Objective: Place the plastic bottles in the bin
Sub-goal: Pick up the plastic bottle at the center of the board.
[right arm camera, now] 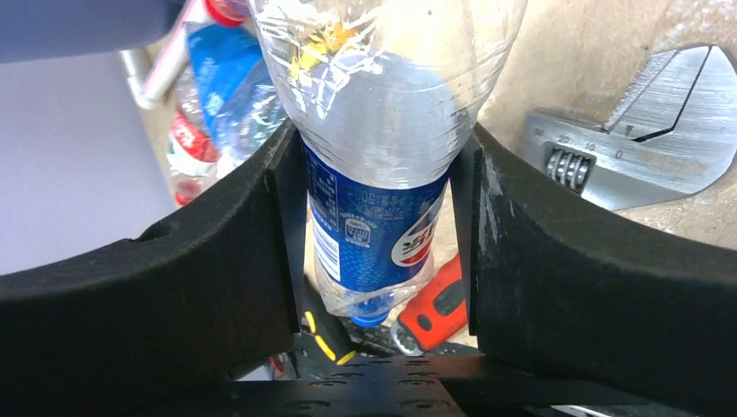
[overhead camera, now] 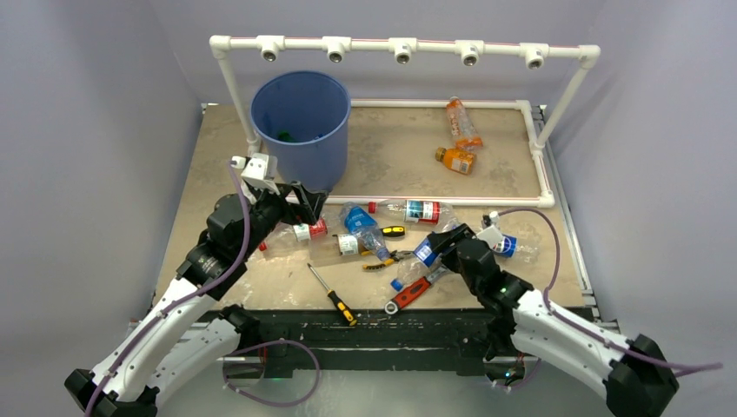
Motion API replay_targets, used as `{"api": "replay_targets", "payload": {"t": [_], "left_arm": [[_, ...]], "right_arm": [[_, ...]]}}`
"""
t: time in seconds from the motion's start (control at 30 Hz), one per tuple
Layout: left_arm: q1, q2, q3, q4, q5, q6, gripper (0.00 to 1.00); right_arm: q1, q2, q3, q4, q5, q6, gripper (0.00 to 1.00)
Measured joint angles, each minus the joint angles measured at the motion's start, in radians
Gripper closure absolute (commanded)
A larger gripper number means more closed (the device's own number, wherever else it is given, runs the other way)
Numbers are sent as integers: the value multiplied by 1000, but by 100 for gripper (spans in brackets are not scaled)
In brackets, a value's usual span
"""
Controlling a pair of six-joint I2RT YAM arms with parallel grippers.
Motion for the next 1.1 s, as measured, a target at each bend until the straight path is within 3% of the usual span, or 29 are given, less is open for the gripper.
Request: {"api": "replay_targets", "payload": {"t": [0.2,0.37,0.6,0.87,1.1], "left_arm": [[0,-3,0,0,-1,0,7],[0,-37,-10,10,-4,0,5],[0,-85,-79,128,151,-3,4],[-21,-64,-158,358,523,-52,5],[-36,-28,-192,476,694,-91,6]], "right_arm": [[0,-234,62,-138,-33,-72,55],[0,-320,120,-73,-122,-181,59],[0,-348,27,416,-271,-250,65],[0,-98,-11,967,-376,-258,68],[0,63,-15,1302,-403,-232,70]]}}
